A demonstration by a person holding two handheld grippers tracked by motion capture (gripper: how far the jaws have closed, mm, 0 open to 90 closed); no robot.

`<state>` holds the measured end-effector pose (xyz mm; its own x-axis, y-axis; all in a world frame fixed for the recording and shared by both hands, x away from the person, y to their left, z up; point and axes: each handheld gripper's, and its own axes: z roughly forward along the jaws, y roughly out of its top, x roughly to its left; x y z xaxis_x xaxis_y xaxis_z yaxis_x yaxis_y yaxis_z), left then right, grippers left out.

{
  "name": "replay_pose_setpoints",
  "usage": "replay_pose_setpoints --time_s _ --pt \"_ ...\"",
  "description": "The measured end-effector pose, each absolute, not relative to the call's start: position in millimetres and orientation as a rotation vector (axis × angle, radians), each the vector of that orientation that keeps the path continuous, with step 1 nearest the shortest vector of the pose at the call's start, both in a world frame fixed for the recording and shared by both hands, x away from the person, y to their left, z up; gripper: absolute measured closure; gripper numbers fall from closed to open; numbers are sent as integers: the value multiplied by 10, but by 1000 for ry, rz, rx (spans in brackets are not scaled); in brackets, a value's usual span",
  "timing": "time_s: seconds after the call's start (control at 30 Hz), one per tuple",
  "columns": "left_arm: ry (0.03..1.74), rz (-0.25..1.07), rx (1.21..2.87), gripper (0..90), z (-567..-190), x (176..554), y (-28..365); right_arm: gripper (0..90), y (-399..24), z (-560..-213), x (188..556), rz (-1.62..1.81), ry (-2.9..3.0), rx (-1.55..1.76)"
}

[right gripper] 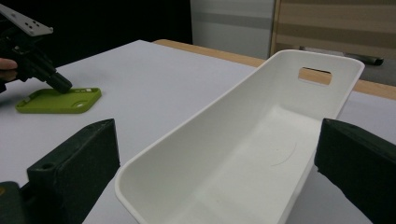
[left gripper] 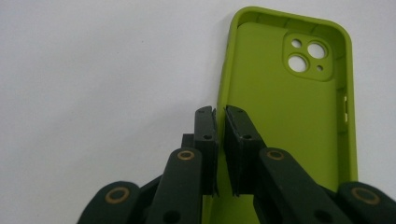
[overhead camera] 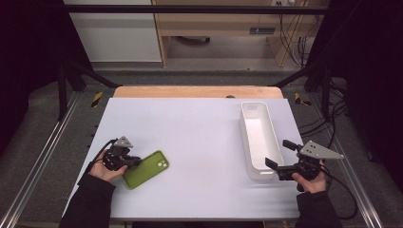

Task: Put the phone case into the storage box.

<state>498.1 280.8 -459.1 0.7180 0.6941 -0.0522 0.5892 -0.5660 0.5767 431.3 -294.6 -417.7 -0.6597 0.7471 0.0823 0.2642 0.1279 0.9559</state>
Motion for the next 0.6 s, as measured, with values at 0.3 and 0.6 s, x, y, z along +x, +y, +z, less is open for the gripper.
replay_pose_setpoints --time_s 0.3,0.6 --pt "966 258 2354 849 -4587 4974 2797 6 -2945 -4177 4313 1550 1994 974" --pt "956 264 2359 876 -4583 4967 2796 6 -2949 -4174 4312 1553 1993 973"
